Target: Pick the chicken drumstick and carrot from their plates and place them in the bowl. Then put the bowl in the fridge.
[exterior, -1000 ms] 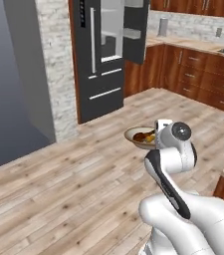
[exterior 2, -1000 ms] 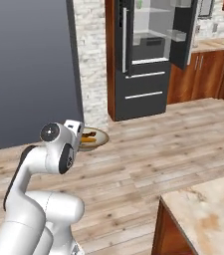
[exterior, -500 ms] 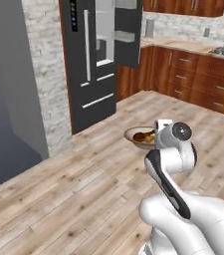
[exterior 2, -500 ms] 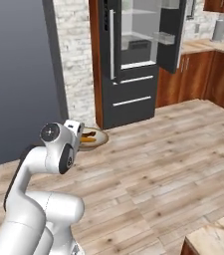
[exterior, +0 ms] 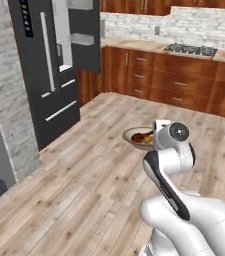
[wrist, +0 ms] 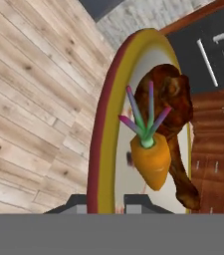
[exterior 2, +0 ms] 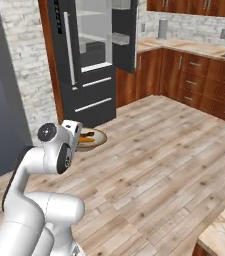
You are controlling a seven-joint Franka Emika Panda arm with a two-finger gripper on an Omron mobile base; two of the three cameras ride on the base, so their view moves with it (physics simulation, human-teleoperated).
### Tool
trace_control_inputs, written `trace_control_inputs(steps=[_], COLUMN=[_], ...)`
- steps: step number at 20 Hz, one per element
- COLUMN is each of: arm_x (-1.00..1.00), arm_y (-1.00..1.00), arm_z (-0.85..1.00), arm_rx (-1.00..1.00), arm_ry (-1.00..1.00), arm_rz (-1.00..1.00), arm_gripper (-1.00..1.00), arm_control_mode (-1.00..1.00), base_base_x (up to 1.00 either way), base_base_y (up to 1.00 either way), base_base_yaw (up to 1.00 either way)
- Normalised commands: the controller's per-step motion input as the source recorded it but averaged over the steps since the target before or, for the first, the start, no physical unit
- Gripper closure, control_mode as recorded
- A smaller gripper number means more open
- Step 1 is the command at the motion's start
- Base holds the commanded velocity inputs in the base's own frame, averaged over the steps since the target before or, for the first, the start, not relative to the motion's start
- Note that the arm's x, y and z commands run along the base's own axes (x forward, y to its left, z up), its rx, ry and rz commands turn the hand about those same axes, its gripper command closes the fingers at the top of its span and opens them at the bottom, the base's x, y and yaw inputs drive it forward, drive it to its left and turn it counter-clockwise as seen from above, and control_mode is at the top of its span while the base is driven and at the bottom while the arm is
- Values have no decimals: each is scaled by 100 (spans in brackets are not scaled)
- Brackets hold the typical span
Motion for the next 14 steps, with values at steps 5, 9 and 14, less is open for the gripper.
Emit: trace_control_inputs(steps=[5,9,14], arm_x=[0,0,0], arm_y=[0,0,0], arm_z=[0,0,0], arm_rx=[0,0,0], arm_ry=[0,0,0], arm_rz=[0,0,0], arm_gripper=[100,100,100], arm_control_mode=[100,100,100], base_base_x=[86,94,94], base_base_y=[17,12,10], base_base_yaw=[-22,-5,-1])
